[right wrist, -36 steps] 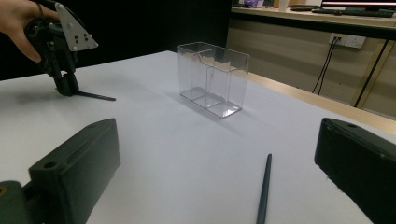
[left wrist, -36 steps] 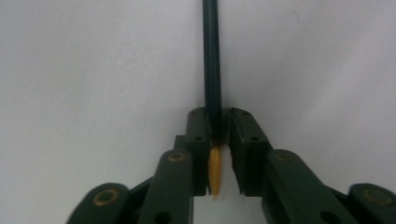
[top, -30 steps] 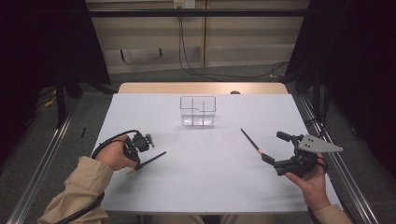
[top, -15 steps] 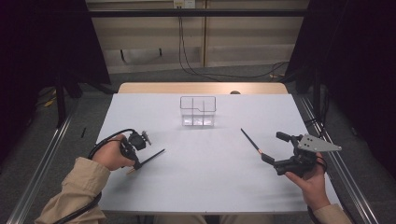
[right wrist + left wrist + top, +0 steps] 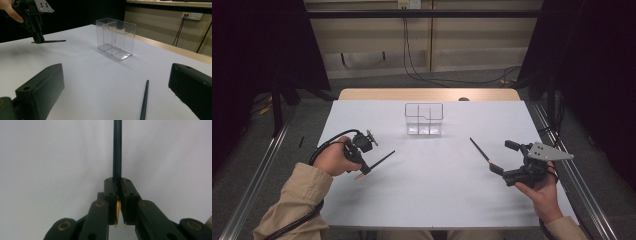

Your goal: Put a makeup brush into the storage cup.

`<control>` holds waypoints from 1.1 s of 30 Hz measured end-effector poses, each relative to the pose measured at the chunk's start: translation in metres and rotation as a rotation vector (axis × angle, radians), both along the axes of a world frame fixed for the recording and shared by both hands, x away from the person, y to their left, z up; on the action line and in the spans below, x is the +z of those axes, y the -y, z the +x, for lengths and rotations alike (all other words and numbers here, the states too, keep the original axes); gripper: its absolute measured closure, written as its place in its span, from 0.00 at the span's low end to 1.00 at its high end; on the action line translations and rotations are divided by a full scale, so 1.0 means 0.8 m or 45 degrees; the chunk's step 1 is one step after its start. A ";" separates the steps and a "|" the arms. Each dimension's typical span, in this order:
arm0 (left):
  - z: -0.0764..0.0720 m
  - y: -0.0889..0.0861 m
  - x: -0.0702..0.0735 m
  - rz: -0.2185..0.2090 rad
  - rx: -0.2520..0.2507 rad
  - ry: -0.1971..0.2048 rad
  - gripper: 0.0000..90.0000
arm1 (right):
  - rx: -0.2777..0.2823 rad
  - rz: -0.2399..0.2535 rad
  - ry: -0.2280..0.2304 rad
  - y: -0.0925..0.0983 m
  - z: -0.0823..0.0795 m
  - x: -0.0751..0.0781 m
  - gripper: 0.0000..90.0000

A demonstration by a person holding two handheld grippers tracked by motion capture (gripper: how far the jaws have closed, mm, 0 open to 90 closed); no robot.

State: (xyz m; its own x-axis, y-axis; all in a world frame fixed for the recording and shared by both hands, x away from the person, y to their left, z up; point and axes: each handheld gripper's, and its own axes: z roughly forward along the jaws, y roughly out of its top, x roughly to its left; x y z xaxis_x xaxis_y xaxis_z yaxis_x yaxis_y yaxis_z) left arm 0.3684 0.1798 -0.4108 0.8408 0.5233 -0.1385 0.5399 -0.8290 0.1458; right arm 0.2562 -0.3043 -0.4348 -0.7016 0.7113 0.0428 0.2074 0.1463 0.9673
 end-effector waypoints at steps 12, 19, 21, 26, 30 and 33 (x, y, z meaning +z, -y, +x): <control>-0.005 0.039 0.009 -0.046 -0.066 0.010 0.94 | 0.049 0.004 0.000 -0.012 0.009 0.001 0.00; -0.005 0.057 0.018 -0.047 -0.119 0.025 0.94 | 0.090 0.008 0.003 -0.019 0.015 0.003 0.00; -0.005 0.065 0.019 -0.053 -0.139 0.029 0.94 | 0.097 0.003 0.005 -0.021 0.017 0.004 0.00; -0.004 0.083 0.017 -0.071 -0.167 0.033 0.94 | 0.115 0.013 -0.007 -0.025 0.021 0.005 0.00; -0.003 0.096 0.016 -0.083 -0.190 0.034 0.94 | 0.118 0.004 -0.007 -0.027 0.025 0.006 0.00; -0.002 0.107 0.016 -0.091 -0.214 0.035 0.94 | 0.114 0.002 -0.002 -0.027 0.027 0.007 0.00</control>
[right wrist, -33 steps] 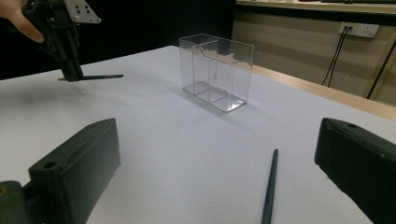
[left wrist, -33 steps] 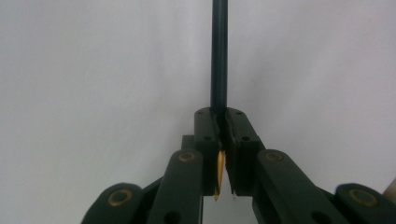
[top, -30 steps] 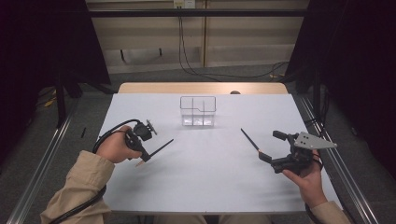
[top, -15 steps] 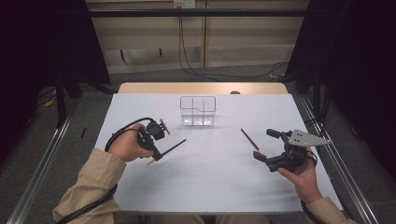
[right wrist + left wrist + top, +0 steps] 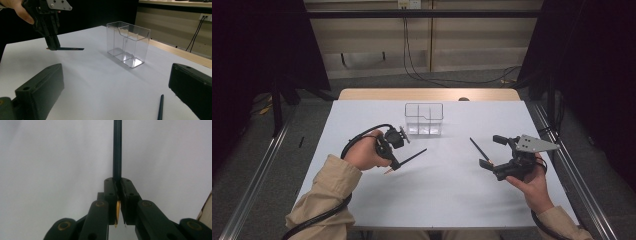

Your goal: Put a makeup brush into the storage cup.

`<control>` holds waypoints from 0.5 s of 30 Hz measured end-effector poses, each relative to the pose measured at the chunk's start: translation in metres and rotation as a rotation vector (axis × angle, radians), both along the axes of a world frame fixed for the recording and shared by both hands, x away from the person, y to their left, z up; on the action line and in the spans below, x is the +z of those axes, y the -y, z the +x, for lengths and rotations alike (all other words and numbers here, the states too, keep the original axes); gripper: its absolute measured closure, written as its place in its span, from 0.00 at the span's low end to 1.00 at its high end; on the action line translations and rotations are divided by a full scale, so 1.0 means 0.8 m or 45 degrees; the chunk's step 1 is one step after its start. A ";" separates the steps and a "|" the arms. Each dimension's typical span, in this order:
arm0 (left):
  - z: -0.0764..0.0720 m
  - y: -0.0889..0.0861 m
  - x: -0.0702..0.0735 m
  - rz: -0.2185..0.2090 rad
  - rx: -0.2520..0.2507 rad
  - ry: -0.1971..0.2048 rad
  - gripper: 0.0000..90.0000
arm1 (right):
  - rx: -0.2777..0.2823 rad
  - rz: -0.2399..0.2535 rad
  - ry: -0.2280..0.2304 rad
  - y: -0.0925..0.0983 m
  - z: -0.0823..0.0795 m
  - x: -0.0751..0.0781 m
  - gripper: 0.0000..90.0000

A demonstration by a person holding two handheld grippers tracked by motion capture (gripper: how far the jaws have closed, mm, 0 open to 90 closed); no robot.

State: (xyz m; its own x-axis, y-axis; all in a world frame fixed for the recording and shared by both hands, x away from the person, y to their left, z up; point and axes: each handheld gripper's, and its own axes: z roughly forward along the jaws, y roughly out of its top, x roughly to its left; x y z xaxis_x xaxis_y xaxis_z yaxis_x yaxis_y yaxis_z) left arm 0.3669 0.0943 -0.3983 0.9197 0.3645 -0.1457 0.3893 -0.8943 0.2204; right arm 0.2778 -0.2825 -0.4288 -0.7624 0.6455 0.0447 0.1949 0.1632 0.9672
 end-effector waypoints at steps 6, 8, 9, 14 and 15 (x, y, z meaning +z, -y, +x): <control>0.003 0.020 0.003 0.008 -0.069 0.006 0.94 | -0.019 0.003 -0.001 0.004 -0.001 0.003 0.00; 0.005 0.028 0.005 0.011 -0.100 -0.005 0.94 | -0.026 -0.002 -0.007 0.005 -0.001 0.004 0.00; 0.005 0.032 0.005 0.008 -0.109 0.001 0.94 | -0.027 -0.004 -0.009 0.005 -0.001 0.004 0.00; 0.007 0.048 0.006 -0.001 -0.154 0.012 0.94 | -0.032 -0.017 -0.008 0.002 -0.002 0.007 0.00; 0.007 0.051 0.006 -0.001 -0.167 0.005 0.94 | -0.031 -0.023 -0.007 0.001 -0.001 0.008 0.00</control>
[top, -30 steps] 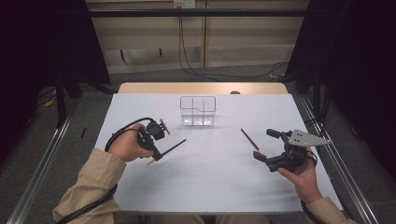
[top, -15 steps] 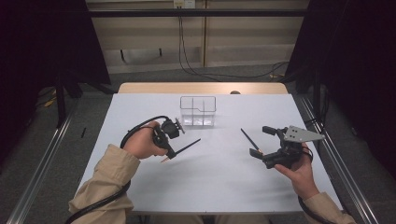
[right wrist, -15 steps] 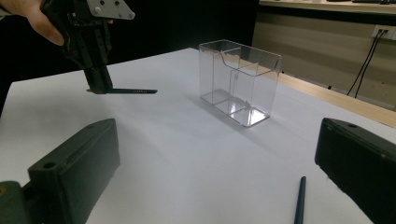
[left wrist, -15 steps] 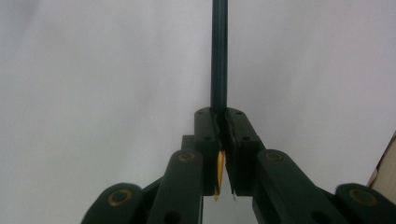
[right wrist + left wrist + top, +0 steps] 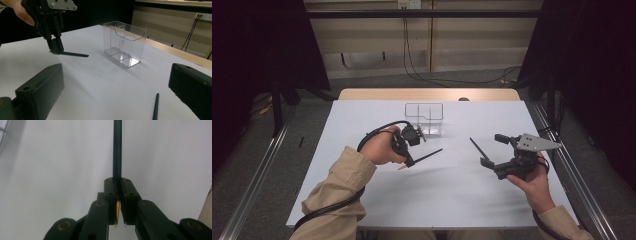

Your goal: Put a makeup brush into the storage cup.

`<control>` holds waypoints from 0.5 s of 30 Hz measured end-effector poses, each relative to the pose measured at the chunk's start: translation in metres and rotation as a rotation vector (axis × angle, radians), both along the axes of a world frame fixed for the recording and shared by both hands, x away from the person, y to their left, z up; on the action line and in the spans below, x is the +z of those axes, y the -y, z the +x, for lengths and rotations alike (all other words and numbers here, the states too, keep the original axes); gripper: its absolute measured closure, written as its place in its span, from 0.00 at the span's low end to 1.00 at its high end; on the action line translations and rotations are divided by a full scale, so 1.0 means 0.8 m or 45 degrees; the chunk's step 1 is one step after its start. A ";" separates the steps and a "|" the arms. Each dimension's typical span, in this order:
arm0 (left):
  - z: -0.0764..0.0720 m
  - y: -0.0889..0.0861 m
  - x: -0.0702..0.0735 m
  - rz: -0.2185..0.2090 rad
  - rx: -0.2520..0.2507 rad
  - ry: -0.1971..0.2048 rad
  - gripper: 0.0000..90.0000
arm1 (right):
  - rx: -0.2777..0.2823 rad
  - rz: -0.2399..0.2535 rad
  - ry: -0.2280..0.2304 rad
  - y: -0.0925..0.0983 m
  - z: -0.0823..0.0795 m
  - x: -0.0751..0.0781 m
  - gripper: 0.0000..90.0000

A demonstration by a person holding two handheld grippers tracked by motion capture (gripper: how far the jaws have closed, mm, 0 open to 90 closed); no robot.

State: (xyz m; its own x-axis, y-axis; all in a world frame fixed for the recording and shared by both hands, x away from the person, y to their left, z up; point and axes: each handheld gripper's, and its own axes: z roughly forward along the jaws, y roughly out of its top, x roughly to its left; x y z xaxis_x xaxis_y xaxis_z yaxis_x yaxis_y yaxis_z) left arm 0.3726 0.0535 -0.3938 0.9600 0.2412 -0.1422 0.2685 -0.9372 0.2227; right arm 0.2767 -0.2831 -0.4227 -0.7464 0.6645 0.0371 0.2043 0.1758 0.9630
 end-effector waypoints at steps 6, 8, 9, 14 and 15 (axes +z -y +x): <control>-0.001 0.017 -0.001 0.007 -0.052 0.003 0.94 | 0.015 0.003 -0.013 -0.007 0.002 0.002 0.00; -0.003 0.022 -0.002 0.011 -0.060 0.012 0.94 | 0.017 -0.004 -0.022 -0.010 0.004 0.003 0.00; -0.002 0.025 -0.001 0.012 -0.088 -0.011 0.94 | 0.019 0.000 -0.025 -0.011 0.005 0.003 0.00; -0.003 0.033 -0.003 0.010 -0.112 0.007 0.94 | 0.036 -0.007 -0.063 -0.018 0.012 0.004 0.00; -0.003 0.034 -0.003 0.020 -0.117 0.011 0.94 | 0.043 -0.017 -0.082 -0.019 0.014 0.004 0.00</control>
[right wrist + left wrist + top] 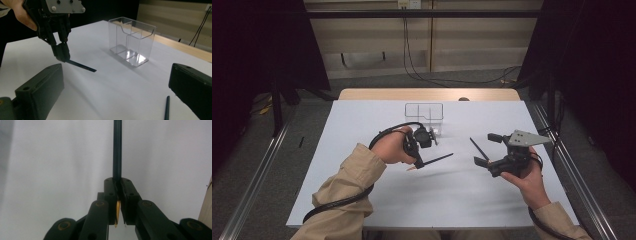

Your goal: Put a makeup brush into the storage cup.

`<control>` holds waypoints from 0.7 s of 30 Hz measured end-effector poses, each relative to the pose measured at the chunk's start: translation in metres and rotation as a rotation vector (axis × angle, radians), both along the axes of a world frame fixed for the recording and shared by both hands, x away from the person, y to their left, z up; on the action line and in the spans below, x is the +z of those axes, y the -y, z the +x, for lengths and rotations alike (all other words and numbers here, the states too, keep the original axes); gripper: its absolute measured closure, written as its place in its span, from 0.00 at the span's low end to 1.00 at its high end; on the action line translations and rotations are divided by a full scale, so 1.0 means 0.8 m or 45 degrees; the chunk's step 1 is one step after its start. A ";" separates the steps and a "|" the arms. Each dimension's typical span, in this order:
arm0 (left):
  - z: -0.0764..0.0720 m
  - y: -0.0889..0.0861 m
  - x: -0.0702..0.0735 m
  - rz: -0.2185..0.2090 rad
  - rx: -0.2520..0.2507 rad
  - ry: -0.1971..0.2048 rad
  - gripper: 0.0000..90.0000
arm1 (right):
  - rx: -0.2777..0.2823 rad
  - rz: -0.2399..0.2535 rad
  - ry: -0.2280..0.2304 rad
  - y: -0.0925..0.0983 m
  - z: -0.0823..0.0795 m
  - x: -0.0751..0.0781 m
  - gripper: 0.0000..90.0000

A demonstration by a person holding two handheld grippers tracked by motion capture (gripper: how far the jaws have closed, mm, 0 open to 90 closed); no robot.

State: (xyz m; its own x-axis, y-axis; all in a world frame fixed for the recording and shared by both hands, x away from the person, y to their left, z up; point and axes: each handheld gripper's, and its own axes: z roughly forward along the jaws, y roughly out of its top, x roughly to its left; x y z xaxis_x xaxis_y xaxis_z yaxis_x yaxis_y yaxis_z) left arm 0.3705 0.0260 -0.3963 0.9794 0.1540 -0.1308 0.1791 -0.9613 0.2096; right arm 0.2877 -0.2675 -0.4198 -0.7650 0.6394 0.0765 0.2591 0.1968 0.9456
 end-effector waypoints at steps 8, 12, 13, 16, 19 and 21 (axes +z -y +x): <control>0.000 0.007 0.000 -0.016 -0.017 -0.002 0.94 | 0.047 -0.099 -0.084 -0.010 0.009 0.008 0.00; 0.001 0.009 0.001 -0.008 -0.025 -0.022 0.94 | 0.089 -0.137 -0.119 -0.015 0.015 0.013 0.01; 0.001 0.009 0.001 -0.006 -0.029 -0.022 0.94 | 0.100 -0.147 -0.123 -0.017 0.017 0.014 0.02; 0.002 0.010 0.002 0.000 -0.041 -0.040 0.94 | 0.136 -0.196 -0.134 -0.025 0.021 0.017 0.04; 0.000 0.010 0.002 -0.005 -0.041 -0.014 0.94 | 0.175 -0.235 -0.129 -0.035 0.024 0.021 0.08; -0.001 0.010 0.003 0.000 -0.051 -0.002 0.94 | 0.204 -0.260 -0.136 -0.042 0.026 0.025 0.11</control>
